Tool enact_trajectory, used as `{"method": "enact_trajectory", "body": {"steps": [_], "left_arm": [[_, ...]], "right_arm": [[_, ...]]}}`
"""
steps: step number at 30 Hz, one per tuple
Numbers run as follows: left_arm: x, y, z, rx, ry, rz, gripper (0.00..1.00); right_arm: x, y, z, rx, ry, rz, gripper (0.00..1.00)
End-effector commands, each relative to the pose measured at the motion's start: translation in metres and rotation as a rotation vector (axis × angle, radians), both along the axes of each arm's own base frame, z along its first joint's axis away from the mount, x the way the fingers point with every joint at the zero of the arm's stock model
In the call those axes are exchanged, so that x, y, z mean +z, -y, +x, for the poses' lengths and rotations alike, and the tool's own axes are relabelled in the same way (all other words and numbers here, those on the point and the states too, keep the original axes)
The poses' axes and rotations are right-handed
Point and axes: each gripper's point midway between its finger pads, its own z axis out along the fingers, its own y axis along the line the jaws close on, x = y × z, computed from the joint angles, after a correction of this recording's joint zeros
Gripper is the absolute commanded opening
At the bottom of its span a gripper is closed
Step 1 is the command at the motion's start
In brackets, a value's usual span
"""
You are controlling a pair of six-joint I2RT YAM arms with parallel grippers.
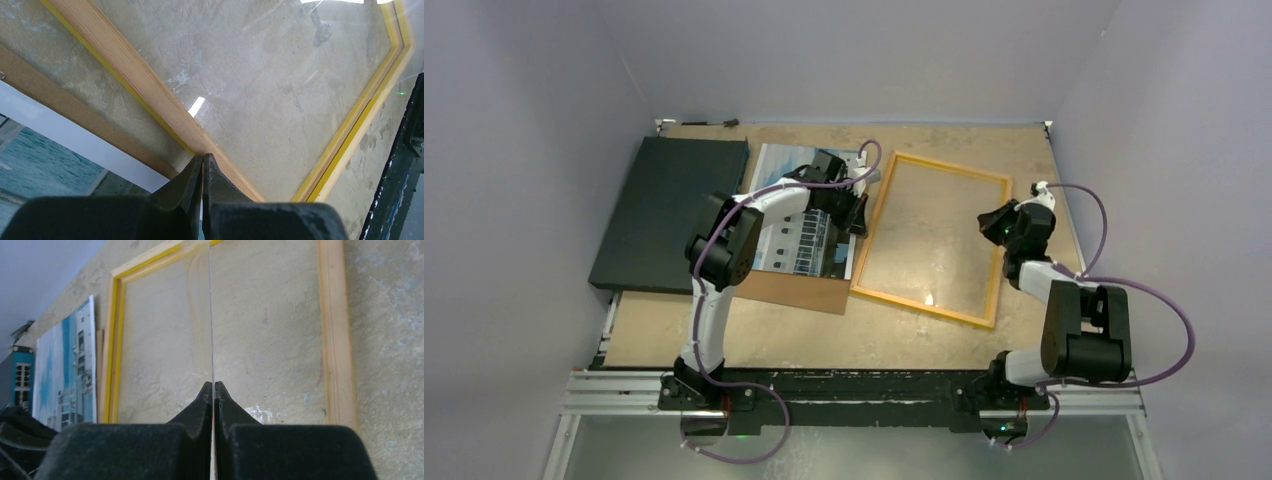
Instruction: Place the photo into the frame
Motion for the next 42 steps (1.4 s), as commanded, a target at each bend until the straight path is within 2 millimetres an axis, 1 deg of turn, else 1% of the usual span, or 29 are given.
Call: {"method": "enact_trajectory", "body": {"steps": [1, 4, 7, 10, 13, 20, 25, 28, 31, 33, 36, 41, 42], "left_arm": [[-0.026, 0.003, -0.005, -0.017, -0.005, 0.034, 0.0], [-0.026, 0.003, -0.006, -0.019, -0.004, 0.034, 0.0], [-0.026, 0.002, -0.005, -0.016, -0.003, 0.037, 0.0], [-0.026, 0.002, -0.005, -0.014, -0.001, 0.04, 0.0], [-0.027, 0.001, -0.006, -0.013, 0.0, 0.044, 0.0], [-0.025, 0.0, -0.006, -0.011, 0.01, 0.044, 0.0], [-0.023, -0.001, -0.007, -0.012, 0.013, 0.045, 0.0], [-0.024, -0.002, -0.008, -0.011, 0.015, 0.045, 0.0], [-0.023, -0.002, -0.008, -0.012, 0.015, 0.044, 0.0], [-0.021, -0.001, -0.008, -0.012, 0.017, 0.04, 0.0], [-0.019, -0.001, -0.007, -0.01, 0.019, 0.037, 0.0], [-0.018, -0.001, -0.007, -0.014, 0.023, 0.036, 0.0], [-0.017, -0.001, -0.007, -0.013, 0.024, 0.036, 0.0]], "right_arm": [[0.034, -0.039, -0.004, 0.16, 0.124, 0.089, 0.0], [0.062, -0.046, -0.006, 0.204, 0.198, 0.097, 0.0], [0.082, -0.053, -0.008, 0.239, 0.256, 0.109, 0.0], [0.09, -0.062, -0.011, 0.285, 0.281, 0.154, 0.0], [0.097, -0.067, -0.012, 0.297, 0.3, 0.197, 0.0], [0.099, -0.069, -0.009, 0.25, 0.233, 0.319, 0.0], [0.127, -0.069, -0.002, 0.228, 0.242, 0.382, 0.0], [0.141, -0.07, 0.002, 0.226, 0.241, 0.39, 0.0], [0.146, -0.073, 0.003, 0.234, 0.239, 0.39, 0.0], [0.146, -0.075, 0.003, 0.234, 0.236, 0.384, 0.0], [0.142, -0.077, 0.004, 0.232, 0.225, 0.383, 0.0], [0.128, -0.072, 0.005, 0.161, 0.132, 0.401, 0.0], [0.13, -0.073, 0.003, 0.153, 0.129, 0.415, 0.0]]}}
